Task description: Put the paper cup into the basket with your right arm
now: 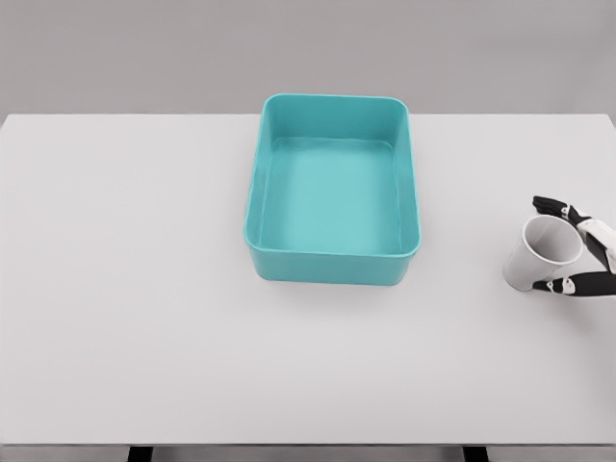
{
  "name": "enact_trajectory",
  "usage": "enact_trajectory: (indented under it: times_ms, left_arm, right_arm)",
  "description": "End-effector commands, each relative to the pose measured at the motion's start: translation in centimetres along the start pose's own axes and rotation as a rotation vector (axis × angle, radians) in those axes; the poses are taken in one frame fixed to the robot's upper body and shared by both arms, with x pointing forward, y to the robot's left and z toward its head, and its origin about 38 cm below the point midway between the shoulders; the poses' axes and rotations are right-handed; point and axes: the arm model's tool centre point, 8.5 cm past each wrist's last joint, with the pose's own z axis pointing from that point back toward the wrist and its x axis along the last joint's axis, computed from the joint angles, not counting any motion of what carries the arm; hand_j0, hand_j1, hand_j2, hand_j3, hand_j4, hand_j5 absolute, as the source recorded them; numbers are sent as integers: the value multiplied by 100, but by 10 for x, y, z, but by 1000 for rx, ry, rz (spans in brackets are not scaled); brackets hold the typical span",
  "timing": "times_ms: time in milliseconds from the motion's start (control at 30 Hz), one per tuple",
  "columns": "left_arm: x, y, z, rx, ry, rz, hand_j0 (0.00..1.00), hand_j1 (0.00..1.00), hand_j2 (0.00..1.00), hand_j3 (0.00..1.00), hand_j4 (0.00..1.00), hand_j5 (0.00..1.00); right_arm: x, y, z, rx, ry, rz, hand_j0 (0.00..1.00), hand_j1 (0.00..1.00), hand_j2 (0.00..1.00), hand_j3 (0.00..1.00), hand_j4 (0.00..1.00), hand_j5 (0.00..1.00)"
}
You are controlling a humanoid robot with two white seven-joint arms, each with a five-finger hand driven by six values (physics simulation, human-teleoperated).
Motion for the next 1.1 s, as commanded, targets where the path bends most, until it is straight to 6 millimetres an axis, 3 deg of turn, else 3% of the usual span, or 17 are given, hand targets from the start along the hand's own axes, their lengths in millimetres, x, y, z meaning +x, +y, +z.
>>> enact_trajectory:
  times_ms: [0, 433, 533, 567, 667, 767, 1067]
  left_arm:
    - [0, 0, 0, 0, 0, 0, 100, 100, 100, 100, 100, 100]
    - [0, 0, 0, 0, 0, 0, 100, 100, 100, 100, 100, 100]
    - [1, 0, 0, 0, -1, 0, 100, 100, 100, 100, 100, 100]
    - [0, 0, 0, 0, 0, 0, 100, 100, 100, 100, 100, 100]
    - [0, 0, 0, 0, 0, 0, 100, 100, 100, 100, 100, 100]
    - [1, 0, 0, 0, -1, 0, 100, 100, 100, 100, 100, 100]
    - [1, 0, 0, 0, -1, 0, 100, 100, 100, 100, 100, 100]
  right_arm:
    - [1, -1, 0, -7, -3, -2, 100, 100, 100, 100, 100, 100]
    - [3, 6, -5, -5, -19, -19, 99, 99, 99, 99, 99, 99]
    - [3, 6, -5, -5, -19, -19, 88, 88, 88, 88, 88, 88]
    - [3, 6, -5, -5, -19, -19, 75, 75, 75, 75, 75, 75]
    - [2, 7, -4, -3, -16, -20, 56, 56, 56, 56, 56, 56]
    - [2, 7, -3, -3, -15, -21, 49, 49, 49, 49, 49, 49]
    - [7, 0, -7, -20, -32, -12, 49, 49, 49, 49, 49, 49]
